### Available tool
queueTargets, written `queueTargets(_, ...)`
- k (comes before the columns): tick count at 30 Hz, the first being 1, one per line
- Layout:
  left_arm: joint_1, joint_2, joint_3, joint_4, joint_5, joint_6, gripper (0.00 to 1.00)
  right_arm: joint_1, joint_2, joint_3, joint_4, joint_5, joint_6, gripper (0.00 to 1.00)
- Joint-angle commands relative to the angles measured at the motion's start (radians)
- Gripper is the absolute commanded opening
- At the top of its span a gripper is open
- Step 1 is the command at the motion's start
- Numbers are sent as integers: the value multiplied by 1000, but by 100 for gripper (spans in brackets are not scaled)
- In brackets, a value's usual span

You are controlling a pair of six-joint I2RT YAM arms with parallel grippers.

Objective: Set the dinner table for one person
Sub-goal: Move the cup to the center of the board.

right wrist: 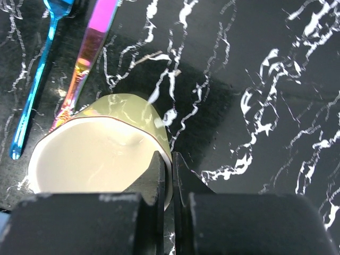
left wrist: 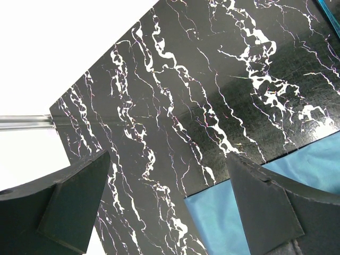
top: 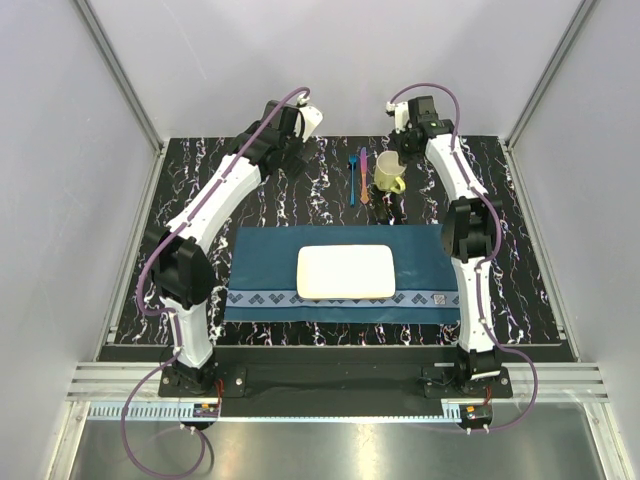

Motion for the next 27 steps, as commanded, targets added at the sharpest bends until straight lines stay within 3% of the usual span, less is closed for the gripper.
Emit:
queueTargets(1,-5,-30,11,49,-24,13,99,-44,-60,-43,-18,109,-1,0)
queueTargets(8,-3,-56,-28,57,-32,30,99,-91,-57,3,-107,121,-11,0)
queueTargets(27,-3,-110,-88,63,-35,62,99,-265,-112,-98,-112,170,-47,0)
